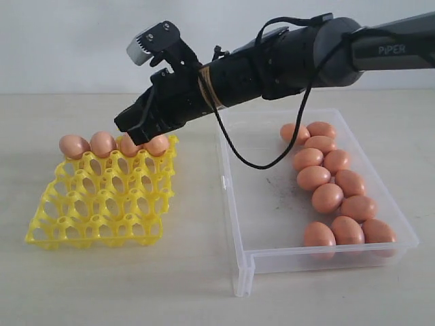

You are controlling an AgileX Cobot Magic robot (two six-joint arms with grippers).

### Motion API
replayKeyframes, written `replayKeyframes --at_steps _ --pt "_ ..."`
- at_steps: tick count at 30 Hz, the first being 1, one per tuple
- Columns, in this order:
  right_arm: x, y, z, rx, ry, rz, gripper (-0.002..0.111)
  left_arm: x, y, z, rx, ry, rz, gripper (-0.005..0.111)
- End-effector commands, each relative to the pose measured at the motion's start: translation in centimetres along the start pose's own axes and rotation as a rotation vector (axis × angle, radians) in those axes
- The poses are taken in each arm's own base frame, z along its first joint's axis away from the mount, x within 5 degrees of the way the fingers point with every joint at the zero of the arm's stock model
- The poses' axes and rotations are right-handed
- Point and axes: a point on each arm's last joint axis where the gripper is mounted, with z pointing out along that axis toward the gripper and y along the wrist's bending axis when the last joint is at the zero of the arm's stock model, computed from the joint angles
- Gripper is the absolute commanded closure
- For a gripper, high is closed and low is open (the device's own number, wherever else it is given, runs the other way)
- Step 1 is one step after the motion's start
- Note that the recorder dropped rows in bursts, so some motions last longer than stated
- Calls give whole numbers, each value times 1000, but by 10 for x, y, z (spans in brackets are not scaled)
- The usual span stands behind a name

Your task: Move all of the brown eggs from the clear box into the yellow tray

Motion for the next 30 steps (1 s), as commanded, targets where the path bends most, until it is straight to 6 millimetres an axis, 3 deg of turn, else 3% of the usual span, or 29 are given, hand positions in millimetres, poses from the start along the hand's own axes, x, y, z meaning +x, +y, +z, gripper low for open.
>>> replayKeyframes --at_steps 1,7,13,17,25,30 --pt "2 11 -15 -26 18 24 109 -1 -4 0 45 -5 9 103" --pt "30 27 -36 78 102 23 109 -2 -21 -3 235 -16 -5 103" --pt "53 52 -70 198 175 44 109 -5 -28 -5 319 -22 -127 103" --pt "65 68 -92 262 204 51 109 -25 -40 -5 458 -21 -140 103" --pt "80 80 -131 503 241 46 109 -53 -47 31 625 139 -148 103" --pt "93 80 -155 715 269 75 109 -45 -34 67 528 274 -154 103"
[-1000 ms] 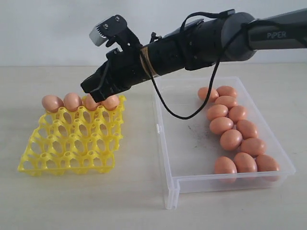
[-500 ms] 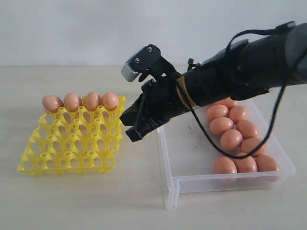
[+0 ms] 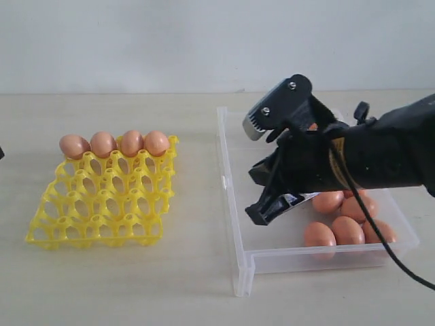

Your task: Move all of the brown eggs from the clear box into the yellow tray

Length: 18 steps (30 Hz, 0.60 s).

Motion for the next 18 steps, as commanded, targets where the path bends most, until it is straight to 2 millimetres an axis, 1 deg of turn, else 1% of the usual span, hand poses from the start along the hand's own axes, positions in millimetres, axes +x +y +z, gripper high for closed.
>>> replayKeyframes --at_steps 1,3,4,6,7,9,10,11,12,14,18 --pt "18 -16 -18 241 32 44 109 6 31 23 -74 136 -66 103" --pt "27 -22 -24 332 53 54 109 17 42 37 -43 220 -133 103" --pt "29 -22 -25 348 60 54 109 20 45 41 -26 245 -146 103" --pt "30 -26 -25 353 61 63 109 33 54 50 -4 310 -169 103" --pt "28 -33 -27 372 53 81 109 39 58 53 0 340 -164 103" --pt "24 -55 -33 416 32 135 109 44 61 55 14 358 -126 103" --pt "19 -68 -37 375 -1 181 109 46 60 54 19 348 -92 103" --pt "15 -72 -37 308 -28 217 109 46 59 53 13 328 -72 103" --pt "9 -84 -40 236 -74 285 109 48 56 51 19 295 -53 103" --pt "-1 -97 -39 135 -121 351 109 51 52 45 2 235 -12 103" --pt "-9 -110 -33 113 -142 403 109 58 50 35 -73 152 20 103"
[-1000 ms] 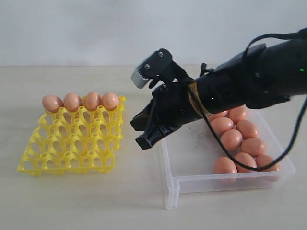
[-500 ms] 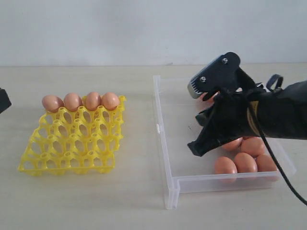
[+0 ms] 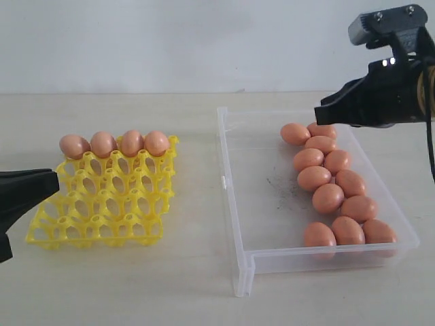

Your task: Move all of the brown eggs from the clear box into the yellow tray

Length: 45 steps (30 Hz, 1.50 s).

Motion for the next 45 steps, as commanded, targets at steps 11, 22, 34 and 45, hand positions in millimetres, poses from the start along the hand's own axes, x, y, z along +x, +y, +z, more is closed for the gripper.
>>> replayKeyframes --at_steps 11,22,34,45 --pt "-3 -19 52 -81 67 115 109 23 -3 -25 -255 -196 49 103" --pt "12 -16 70 -162 128 109 109 23 -2 -26 -273 -185 79 103" --pt "-19 47 -13 -849 40 58 109 23 -3 -26 -266 -185 86 103" --pt "-65 47 -53 -713 -403 -57 109 23 -4 -26 -253 -188 89 103"
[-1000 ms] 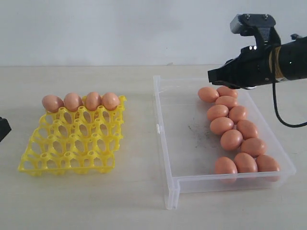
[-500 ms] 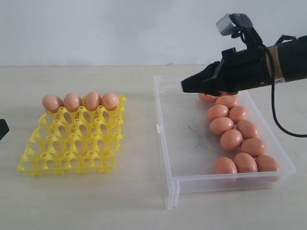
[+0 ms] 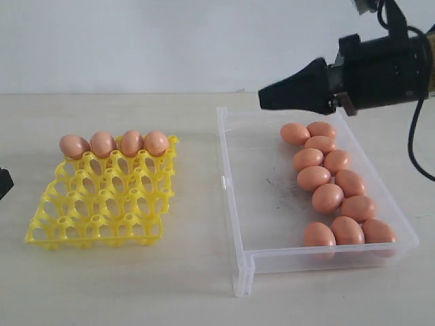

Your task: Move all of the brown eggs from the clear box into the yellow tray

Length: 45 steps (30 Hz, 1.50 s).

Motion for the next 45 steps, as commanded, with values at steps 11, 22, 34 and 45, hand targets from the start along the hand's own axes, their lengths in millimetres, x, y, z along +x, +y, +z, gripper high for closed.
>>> replayKeyframes --at_steps 11,22,34,45 --pt "-87 82 -129 978 -570 -618 109 1 -2 -1 10 -7 4 103" --pt "-23 65 -128 1033 62 -6 109 -2 -4 -1 29 -33 5 103" --pt "2 -10 -58 691 435 71 109 -1 -5 -1 45 -23 11 103" --pt "-15 -66 -9 595 596 34 91 0 -4 -1 36 -10 11 103"
